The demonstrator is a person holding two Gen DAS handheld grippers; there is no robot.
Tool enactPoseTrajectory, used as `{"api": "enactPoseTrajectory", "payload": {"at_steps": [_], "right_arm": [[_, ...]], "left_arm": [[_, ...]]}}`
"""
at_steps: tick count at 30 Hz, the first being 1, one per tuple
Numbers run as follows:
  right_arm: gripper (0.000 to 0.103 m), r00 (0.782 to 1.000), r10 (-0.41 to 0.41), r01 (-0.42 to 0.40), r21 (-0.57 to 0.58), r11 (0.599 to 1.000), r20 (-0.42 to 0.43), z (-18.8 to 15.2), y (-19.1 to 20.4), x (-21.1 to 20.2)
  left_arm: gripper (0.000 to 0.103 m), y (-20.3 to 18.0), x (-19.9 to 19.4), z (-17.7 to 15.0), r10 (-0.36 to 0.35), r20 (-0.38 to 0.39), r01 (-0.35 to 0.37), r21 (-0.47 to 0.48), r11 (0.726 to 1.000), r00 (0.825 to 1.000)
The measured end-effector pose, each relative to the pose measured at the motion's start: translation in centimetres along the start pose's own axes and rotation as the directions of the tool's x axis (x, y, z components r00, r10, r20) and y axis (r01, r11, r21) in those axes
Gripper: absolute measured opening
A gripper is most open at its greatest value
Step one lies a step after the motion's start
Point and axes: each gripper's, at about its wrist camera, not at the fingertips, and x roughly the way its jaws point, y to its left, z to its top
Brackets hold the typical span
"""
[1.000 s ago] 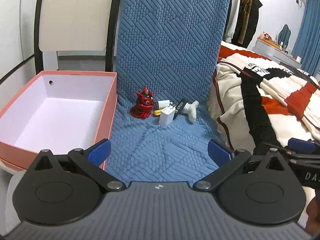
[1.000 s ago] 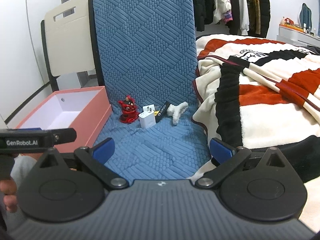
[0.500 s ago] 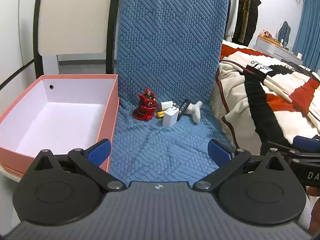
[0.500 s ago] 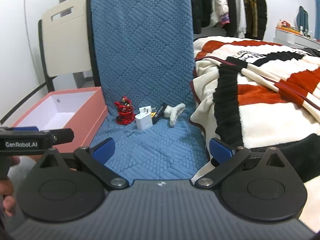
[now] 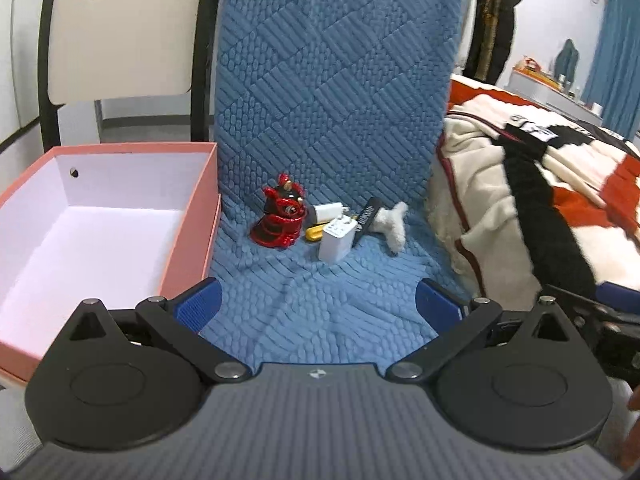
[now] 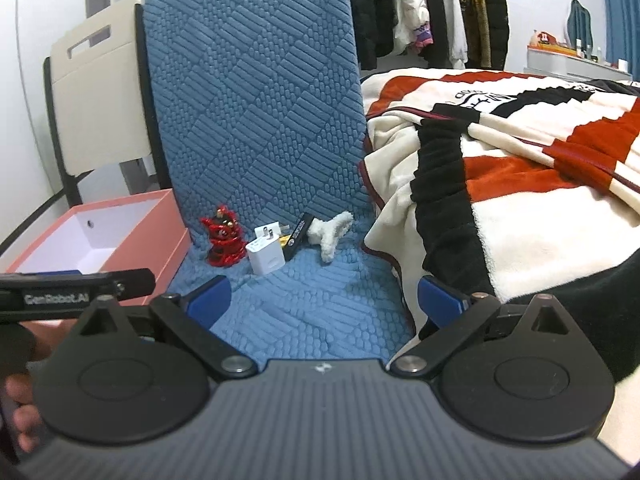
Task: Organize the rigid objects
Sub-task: 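Move left tool to the red lion figurine while right tool approaches the white fluffy toy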
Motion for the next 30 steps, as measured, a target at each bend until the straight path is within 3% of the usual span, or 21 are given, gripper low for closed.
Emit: {"api": "enactPoseTrajectory", "payload": {"at_steps": [8,16,30], "right_arm": [[0.101,1.0,-0.01,0.009,-0.026,1.0,-0.012,0.6,0.7,2.5],[0.101,0.998,0.013,-0.011,0.028,1.0,-0.053,1.2,1.1,6.3],[0.099,0.995,0.025,-0.018,0.066,0.998,-0.096,1.2,1.2,11.6]], "left_arm": [[0.103,0.6,4.2,1.4,-0.011,-0.012,0.011,0.015,1.0,1.0],[0.103,0.7,9.2,2.6,-0.017,-0.096,0.021,0.041,0.999,0.995],[0.103,1.1,14.5,4.7,-0.004,-0.111,0.007,0.028,1.0,0.994]]}}
